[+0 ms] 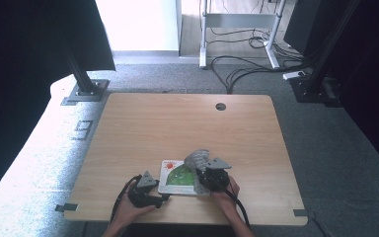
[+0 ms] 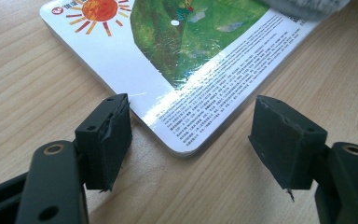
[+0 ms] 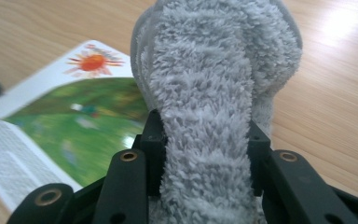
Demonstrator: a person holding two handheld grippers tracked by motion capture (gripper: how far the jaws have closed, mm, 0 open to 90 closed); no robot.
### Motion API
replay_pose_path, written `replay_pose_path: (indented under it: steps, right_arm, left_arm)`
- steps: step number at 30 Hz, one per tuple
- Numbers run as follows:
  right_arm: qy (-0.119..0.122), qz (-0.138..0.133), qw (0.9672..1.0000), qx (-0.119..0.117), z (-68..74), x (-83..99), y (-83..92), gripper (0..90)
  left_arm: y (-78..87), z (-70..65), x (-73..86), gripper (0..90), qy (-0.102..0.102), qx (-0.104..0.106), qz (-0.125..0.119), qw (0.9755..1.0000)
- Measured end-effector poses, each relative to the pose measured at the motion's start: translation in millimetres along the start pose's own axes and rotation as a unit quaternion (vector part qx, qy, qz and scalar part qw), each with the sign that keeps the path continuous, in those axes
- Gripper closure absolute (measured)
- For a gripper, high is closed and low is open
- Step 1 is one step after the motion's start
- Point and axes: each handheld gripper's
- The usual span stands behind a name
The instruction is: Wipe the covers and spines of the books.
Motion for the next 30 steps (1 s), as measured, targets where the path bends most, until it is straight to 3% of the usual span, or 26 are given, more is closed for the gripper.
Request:
replay_pose_path:
  steps: [3,6,10,14,18,20,22,30]
  right_arm:
    - [0.000,-0.004,0.9998,0.021,-3.6,3.9,3.3,62.2]
    - [0.015,-0.020,0.9994,0.026,10.1,-0.2,4.1,62.2]
    - [0.062,-0.040,0.9972,-0.011,45.6,-15.5,-2.5,62.3]
    - [0.087,-0.024,0.9938,-0.064,78.6,-30.8,-22.0,62.2]
    - [0.123,0.000,0.9896,-0.073,102.1,-32.0,-39.5,61.9]
    - [0.121,0.001,0.9902,-0.071,101.6,-29.4,-42.2,61.8]
    - [0.100,-0.002,0.9919,-0.078,94.4,-27.8,-40.0,61.7]
    - [0.075,-0.010,0.9956,-0.055,64.1,-11.3,-19.5,61.3]
  left_arm:
    - [-0.2,0.0,-0.1,28.8,0.001,0.000,0.000,1.0000]
    - [-0.3,-0.3,-0.4,28.8,-0.001,-0.002,0.001,1.0000]
    - [-0.5,-0.5,-0.4,28.8,0.000,-0.003,0.001,1.0000]
    - [-0.5,-0.5,-0.3,28.7,-0.001,-0.002,0.001,1.0000]
    - [0.0,0.0,-0.3,29.1,-0.007,-0.006,0.005,0.9999]
    - [0.1,0.4,-0.2,29.1,-0.006,-0.005,0.004,1.0000]
    - [-0.2,0.3,-0.4,28.4,-0.003,-0.003,0.002,1.0000]
    - [-0.7,1.0,-0.9,28.2,-0.002,-0.001,0.002,1.0000]
Point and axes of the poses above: each handheld gripper's, and its own axes: y roughly backward along the jaws, x roughly out of its underside, z roughly to its left, and after that the axes turned 5 degrees about z, right-handed
